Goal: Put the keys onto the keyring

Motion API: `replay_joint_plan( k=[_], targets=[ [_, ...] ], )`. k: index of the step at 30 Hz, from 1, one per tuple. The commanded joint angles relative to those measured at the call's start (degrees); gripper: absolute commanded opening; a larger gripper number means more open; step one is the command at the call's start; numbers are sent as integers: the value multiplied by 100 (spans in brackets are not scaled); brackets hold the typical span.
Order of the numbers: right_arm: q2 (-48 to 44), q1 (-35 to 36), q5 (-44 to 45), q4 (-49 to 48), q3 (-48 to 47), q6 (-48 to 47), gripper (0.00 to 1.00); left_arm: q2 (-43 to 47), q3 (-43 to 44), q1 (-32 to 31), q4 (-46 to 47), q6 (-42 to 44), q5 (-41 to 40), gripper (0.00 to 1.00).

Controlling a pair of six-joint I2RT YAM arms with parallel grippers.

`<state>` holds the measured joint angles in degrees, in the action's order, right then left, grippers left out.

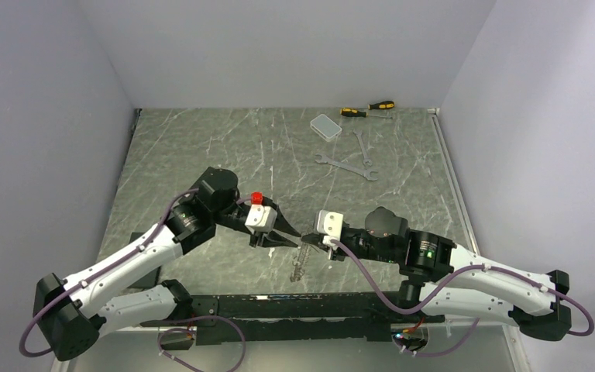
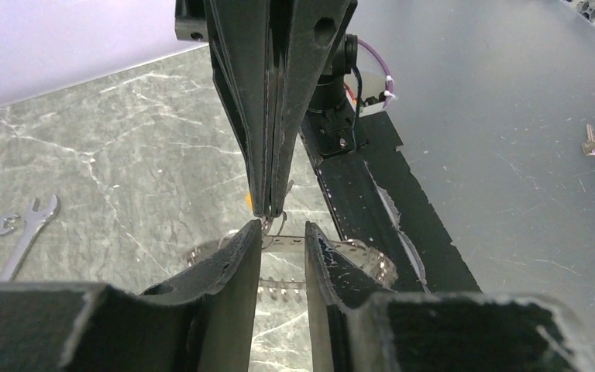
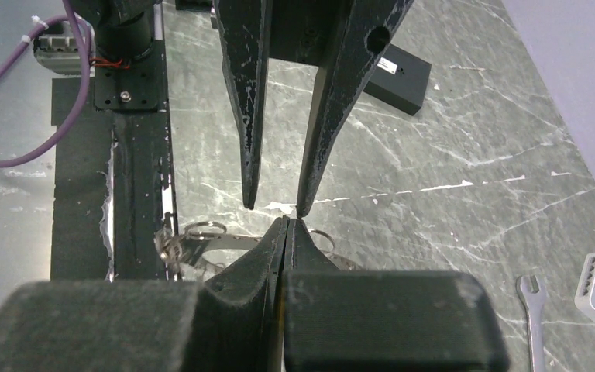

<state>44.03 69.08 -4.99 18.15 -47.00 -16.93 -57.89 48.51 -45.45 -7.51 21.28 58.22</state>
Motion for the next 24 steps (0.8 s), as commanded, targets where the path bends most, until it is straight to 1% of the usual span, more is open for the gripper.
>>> replay_joint_plan(
  k=[1,3,5,12,18,20,24],
  targets=[
    [-28,-7,-61,-435,-309,18,0,-106,-186,20,382,-148,80,34],
    [-35,-7,-84,-436,-309,33,0,-133,-273,19,581,-197,-21,38],
    [-50,-7,-109,-431,-318,50,0,-166,-350,19,704,-217,-142,39],
    [-95,-8,-131,-419,-328,75,0,-173,-537,19,1308,-326,-388,38],
    [-49,-8,-173,-458,-326,67,0,-144,-630,19,1514,-444,-370,38],
    [-44,-8,-162,-478,-327,58,0,-137,-641,19,1513,-449,-349,33],
    [-56,-7,-106,-495,-319,35,0,-109,-644,19,1450,-433,-283,13]
  ],
)
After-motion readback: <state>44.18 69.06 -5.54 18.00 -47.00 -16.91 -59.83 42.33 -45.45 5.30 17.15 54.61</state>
